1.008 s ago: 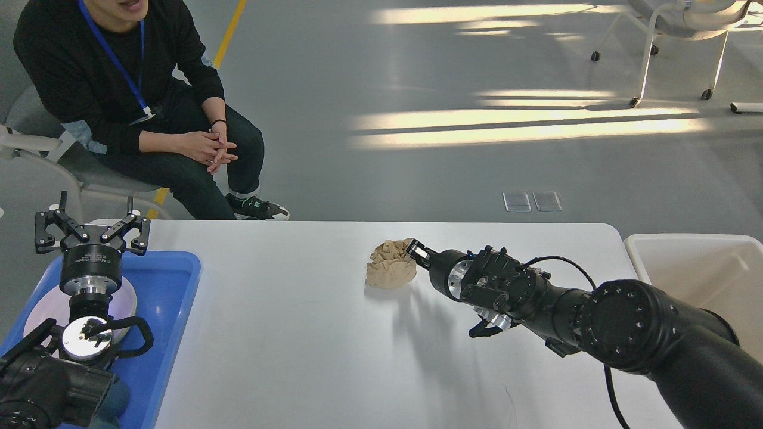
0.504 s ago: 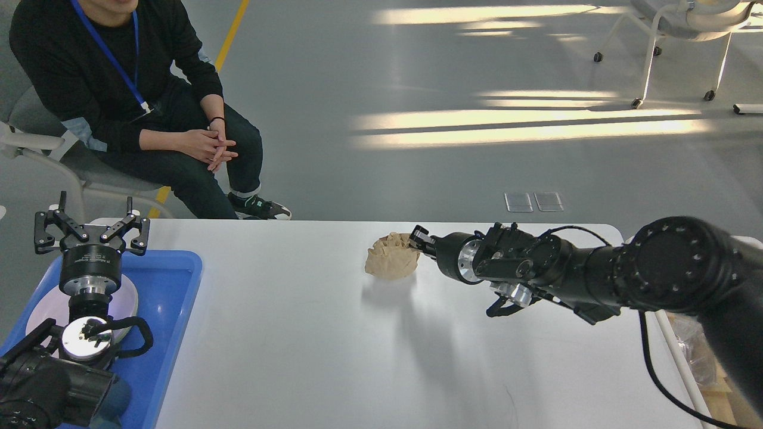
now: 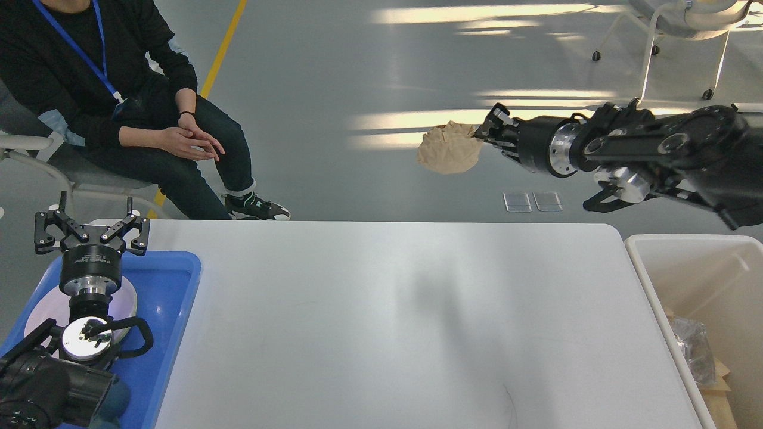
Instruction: Tidy desktop
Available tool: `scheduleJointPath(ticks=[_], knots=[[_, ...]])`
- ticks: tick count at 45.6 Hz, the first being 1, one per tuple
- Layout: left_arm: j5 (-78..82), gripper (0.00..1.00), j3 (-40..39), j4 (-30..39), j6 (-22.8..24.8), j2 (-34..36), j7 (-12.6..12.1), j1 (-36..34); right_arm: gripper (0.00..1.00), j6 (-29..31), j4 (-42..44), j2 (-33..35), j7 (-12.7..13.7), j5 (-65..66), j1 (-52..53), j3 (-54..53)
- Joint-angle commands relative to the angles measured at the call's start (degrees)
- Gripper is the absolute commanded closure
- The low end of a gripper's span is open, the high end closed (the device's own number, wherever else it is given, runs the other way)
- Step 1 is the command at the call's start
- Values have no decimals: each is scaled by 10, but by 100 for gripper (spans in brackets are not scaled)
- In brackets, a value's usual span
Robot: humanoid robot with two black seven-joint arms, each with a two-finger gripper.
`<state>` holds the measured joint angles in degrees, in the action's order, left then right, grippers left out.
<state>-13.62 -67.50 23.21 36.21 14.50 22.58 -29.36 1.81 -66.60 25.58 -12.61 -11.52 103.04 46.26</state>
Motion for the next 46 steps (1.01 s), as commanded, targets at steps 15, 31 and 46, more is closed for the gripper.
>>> scheduleJointPath(ticks=[15,31,46], knots=[[0,4,0,0,0,0,0,0,100,-52,84,113,7,-10,-117,94],[0,4,0,0,0,0,0,0,100,-51,176,212,5,-7,-303,42],[0,4,0,1,0,0,0,0,67,-52,260,213,5,-9,-431,22]])
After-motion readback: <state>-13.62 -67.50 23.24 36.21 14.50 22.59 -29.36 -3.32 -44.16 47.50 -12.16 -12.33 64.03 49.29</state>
